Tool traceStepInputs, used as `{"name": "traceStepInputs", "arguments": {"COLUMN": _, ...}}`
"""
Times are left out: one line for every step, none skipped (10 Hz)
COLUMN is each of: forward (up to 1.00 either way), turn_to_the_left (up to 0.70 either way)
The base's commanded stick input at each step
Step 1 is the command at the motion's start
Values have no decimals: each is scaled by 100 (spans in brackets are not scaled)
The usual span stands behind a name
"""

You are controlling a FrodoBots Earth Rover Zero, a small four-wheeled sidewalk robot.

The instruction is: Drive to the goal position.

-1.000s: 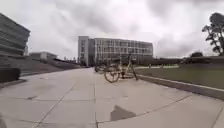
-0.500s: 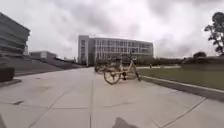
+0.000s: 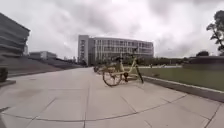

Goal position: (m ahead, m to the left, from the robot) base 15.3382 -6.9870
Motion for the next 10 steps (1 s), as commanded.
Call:
{"name": "traceStepInputs", "arguments": {"forward": 70, "turn_to_the_left": 35}}
{"name": "traceStepInputs", "arguments": {"forward": 70, "turn_to_the_left": 35}}
{"name": "traceStepInputs", "arguments": {"forward": 70, "turn_to_the_left": 35}}
{"name": "traceStepInputs", "arguments": {"forward": 70, "turn_to_the_left": 19}}
{"name": "traceStepInputs", "arguments": {"forward": 70, "turn_to_the_left": 1}}
{"name": "traceStepInputs", "arguments": {"forward": 70, "turn_to_the_left": 0}}
{"name": "traceStepInputs", "arguments": {"forward": 70, "turn_to_the_left": 0}}
{"name": "traceStepInputs", "arguments": {"forward": 70, "turn_to_the_left": 0}}
{"name": "traceStepInputs", "arguments": {"forward": 70, "turn_to_the_left": 0}}
{"name": "traceStepInputs", "arguments": {"forward": 70, "turn_to_the_left": 0}}
